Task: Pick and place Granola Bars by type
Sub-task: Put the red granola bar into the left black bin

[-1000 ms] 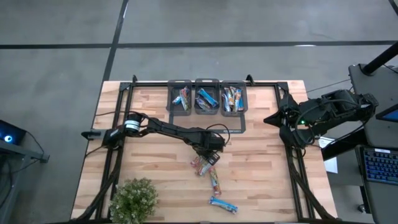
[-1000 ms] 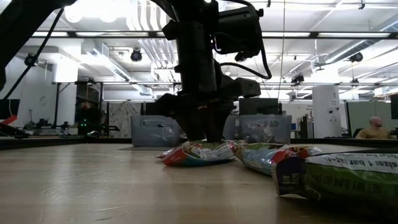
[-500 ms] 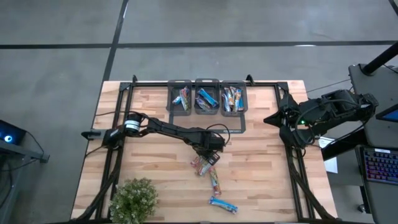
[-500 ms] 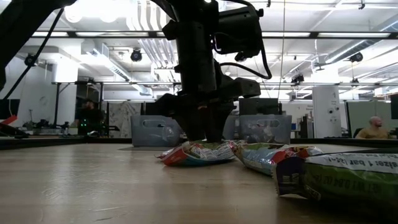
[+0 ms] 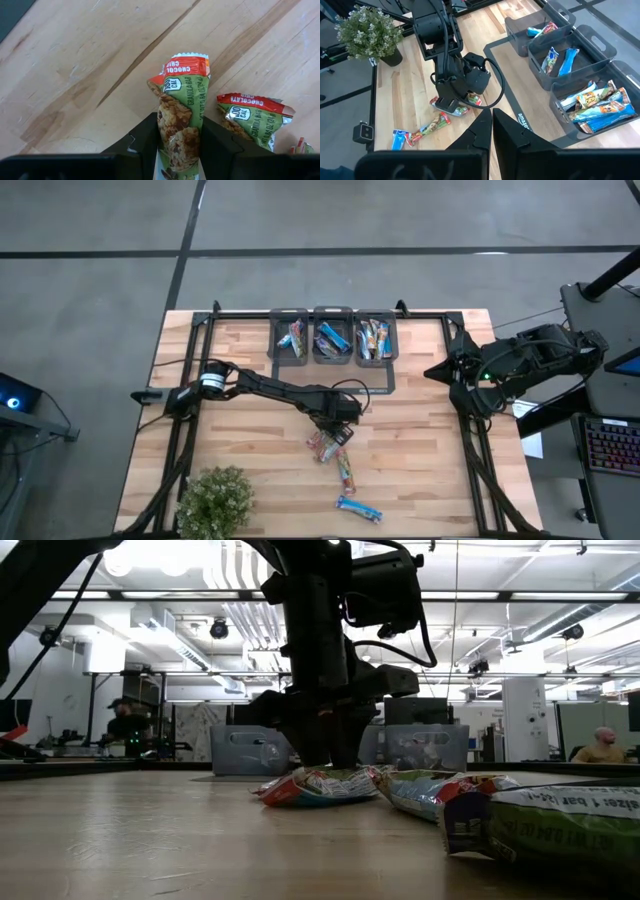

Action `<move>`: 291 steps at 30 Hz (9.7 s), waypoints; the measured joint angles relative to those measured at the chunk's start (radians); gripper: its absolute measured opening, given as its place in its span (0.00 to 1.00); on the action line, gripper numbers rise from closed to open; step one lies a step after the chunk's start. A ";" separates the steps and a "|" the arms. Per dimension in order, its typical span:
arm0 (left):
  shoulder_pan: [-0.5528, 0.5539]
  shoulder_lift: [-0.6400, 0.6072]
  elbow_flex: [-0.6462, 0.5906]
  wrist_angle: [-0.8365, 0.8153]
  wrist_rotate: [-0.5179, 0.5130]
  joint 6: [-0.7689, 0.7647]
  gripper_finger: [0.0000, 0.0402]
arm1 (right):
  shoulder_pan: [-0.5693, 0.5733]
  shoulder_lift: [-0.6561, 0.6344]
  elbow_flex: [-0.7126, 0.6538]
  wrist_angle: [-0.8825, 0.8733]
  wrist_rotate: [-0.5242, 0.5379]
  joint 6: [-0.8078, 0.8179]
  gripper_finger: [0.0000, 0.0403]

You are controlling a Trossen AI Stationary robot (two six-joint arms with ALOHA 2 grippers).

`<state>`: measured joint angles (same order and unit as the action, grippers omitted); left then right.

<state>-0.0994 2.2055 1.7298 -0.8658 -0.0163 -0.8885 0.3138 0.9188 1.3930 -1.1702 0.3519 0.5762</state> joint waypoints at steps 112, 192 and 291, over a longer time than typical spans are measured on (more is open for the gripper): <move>0.026 -0.039 -0.093 0.156 -0.041 0.004 0.41 | 0.000 0.000 0.000 0.000 0.017 0.004 0.02; 0.002 -0.045 -0.055 0.022 -0.001 -0.006 0.12 | 0.000 0.000 0.000 0.001 0.026 0.000 0.02; 0.678 -0.376 -0.212 -0.016 -0.088 0.121 0.34 | 0.000 0.000 -0.004 0.000 0.040 0.024 0.02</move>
<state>0.5790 1.8297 1.5181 -0.8822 -0.1043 -0.7670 0.3138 0.9188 1.3891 -1.1698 0.3916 0.6002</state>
